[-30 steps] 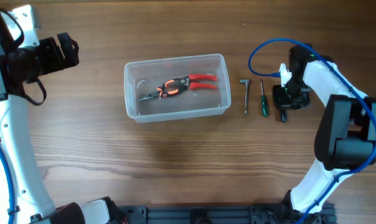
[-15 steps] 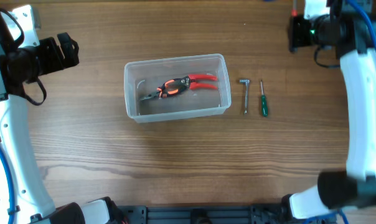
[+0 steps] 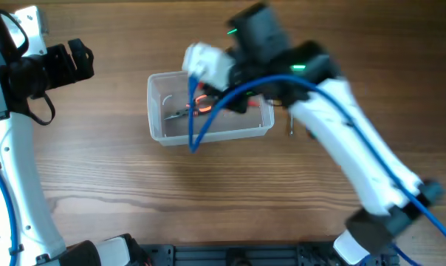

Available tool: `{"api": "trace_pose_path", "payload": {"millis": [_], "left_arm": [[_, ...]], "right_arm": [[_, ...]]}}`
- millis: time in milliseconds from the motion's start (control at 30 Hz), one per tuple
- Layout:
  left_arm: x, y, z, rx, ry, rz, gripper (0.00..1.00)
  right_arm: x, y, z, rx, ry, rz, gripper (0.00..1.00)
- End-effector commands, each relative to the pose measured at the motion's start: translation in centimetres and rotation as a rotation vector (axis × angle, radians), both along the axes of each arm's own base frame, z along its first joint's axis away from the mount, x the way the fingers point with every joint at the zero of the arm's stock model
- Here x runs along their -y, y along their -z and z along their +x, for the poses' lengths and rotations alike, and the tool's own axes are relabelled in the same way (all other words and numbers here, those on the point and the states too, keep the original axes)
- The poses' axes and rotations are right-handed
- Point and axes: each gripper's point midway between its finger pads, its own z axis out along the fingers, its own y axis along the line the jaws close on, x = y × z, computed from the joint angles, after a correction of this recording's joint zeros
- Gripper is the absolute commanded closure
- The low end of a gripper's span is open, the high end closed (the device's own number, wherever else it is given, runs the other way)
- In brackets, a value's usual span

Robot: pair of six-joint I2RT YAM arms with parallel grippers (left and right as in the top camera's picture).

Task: Pack container
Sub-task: 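Grasp the red-handled screwdriver and carry it into the container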

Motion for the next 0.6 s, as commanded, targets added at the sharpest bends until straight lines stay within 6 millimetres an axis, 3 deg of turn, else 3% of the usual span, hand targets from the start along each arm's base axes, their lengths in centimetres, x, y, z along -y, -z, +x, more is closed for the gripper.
{"api": "trace_pose_path", "payload": {"millis": [0, 67, 167, 300, 433, 567], "left_arm": [[-0.2, 0.0, 0.1, 0.002, -0.007, -0.002, 0.0], [-0.2, 0.0, 0.1, 0.002, -0.006, -0.002, 0.0], [-0.2, 0.0, 0.1, 0.002, -0.007, -0.002, 0.0], [-0.2, 0.0, 0.1, 0.002, -0.007, -0.002, 0.0], [-0.2, 0.0, 0.1, 0.002, -0.007, -0.002, 0.0], [-0.2, 0.0, 0.1, 0.002, -0.007, -0.002, 0.0]], "right_arm": [[-2.4, 7.0, 0.4, 0.02, -0.228, -0.135, 0.96], [-2.5, 9.4, 1.2, 0.001, -0.223, -0.176, 0.96], [-2.3, 14.5, 2.0, -0.056, -0.224, -0.265, 0.96], [-2.5, 19.2, 2.2, -0.112, -0.253, -0.314, 0.96], [-2.8, 22.3, 2.1, -0.16, -0.262, -0.324, 0.96], [-3.3, 23.1, 1.7, -0.188, -0.272, -0.302, 0.96]]}}
